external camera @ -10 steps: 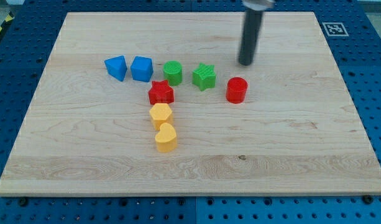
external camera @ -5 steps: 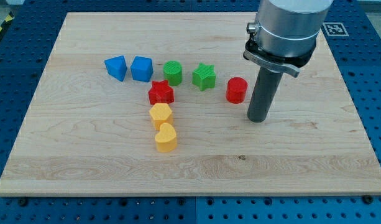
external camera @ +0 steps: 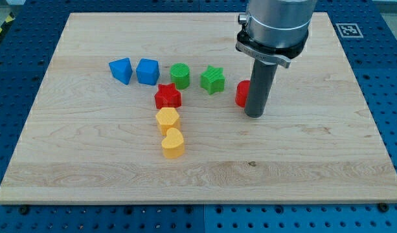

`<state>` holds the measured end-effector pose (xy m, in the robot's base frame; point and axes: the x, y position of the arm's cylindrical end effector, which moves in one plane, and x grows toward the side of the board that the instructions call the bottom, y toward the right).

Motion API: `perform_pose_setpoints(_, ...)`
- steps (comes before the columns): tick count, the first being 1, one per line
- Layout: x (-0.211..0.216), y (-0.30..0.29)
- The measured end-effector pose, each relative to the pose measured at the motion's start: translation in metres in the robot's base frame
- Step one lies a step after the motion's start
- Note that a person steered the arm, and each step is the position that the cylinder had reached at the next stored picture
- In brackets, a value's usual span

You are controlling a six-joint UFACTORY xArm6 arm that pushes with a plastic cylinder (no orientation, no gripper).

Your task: Move the red circle closer to the green star

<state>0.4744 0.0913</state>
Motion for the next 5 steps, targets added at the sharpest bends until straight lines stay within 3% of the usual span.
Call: perform_pose_setpoints(5, -0.03, -0.003)
